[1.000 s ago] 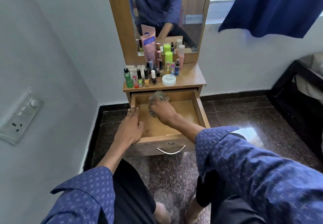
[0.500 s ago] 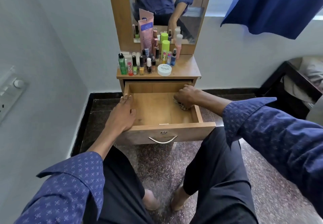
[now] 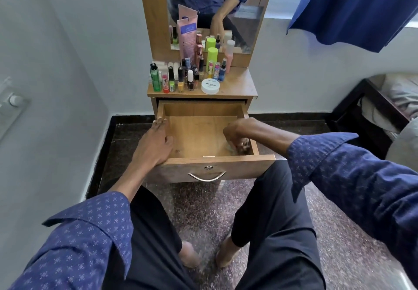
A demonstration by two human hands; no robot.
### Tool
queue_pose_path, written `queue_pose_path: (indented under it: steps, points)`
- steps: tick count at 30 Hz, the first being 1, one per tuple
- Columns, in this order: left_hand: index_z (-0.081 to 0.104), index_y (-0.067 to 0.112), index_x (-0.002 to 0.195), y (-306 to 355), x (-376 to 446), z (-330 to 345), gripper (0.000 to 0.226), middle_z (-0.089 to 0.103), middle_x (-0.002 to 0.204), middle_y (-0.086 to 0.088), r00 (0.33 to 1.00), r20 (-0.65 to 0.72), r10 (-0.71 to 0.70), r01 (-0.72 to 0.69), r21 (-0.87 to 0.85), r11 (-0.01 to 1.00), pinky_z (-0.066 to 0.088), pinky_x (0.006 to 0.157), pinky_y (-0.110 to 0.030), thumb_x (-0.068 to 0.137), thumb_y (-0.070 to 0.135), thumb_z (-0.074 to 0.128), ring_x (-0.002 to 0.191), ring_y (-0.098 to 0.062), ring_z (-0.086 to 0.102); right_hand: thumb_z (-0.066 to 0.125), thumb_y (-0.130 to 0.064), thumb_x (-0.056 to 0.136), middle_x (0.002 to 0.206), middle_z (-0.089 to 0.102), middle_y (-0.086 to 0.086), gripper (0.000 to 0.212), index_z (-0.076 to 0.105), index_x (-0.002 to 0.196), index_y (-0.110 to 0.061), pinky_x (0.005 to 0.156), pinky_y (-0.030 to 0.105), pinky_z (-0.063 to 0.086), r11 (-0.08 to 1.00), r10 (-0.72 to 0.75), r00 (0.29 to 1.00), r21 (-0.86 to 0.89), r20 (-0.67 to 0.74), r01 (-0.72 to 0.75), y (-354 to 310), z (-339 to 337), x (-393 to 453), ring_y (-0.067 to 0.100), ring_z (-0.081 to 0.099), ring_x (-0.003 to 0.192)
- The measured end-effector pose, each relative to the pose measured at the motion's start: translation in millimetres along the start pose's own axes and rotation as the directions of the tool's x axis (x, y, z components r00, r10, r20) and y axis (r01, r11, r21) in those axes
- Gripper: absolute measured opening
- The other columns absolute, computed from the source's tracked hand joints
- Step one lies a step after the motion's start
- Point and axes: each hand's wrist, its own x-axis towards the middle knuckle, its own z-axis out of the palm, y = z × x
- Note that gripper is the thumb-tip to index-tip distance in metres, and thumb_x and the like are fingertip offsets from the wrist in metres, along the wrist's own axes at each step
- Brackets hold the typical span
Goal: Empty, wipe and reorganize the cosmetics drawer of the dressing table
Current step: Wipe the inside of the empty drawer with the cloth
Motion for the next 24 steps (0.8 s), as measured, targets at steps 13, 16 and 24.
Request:
queue_pose_path:
  steps: [13,16,24]
  points:
    - [0.021,0.013,0.166,0,-3,-2,0.061,0.016,0.173,-0.008,1.000,-0.003,0.001,-0.001,-0.001,1.000,0.027,0.127,-0.050,0.109,0.025,0.037,0.158,-0.030,0.024,0.059,-0.026,0.102,0.117,0.066,-0.005,0.019,0.071,0.116,-0.019,0.093,0.034,0.048,0.965,-0.130,0.968,-0.254,-0.214,0.074,18,23,-12,0.019,0.048,0.119]
    - [0.022,0.010,0.166,-2,-1,-2,0.060,0.015,0.174,-0.008,1.000,-0.009,0.021,-0.021,-0.004,1.000,0.025,0.128,-0.048,0.109,0.023,0.037,0.159,-0.027,0.021,0.056,-0.011,0.093,0.083,0.058,-0.007,0.018,0.070,0.084,-0.019,0.102,0.041,0.050,0.957,-0.161,0.982,-0.226,0.098,0.179,6,16,-19,0.023,0.056,0.108]
    - [0.023,0.011,0.166,0,-1,-2,0.059,0.015,0.174,-0.006,1.000,-0.019,0.014,-0.014,-0.020,1.000,0.025,0.128,-0.045,0.110,0.024,0.035,0.158,-0.027,0.024,0.061,-0.013,0.098,0.117,0.070,-0.002,0.022,0.074,0.116,-0.016,0.096,0.038,0.053,0.993,-0.064,0.992,-0.091,0.113,0.075,7,-3,-5,0.023,0.064,0.119]
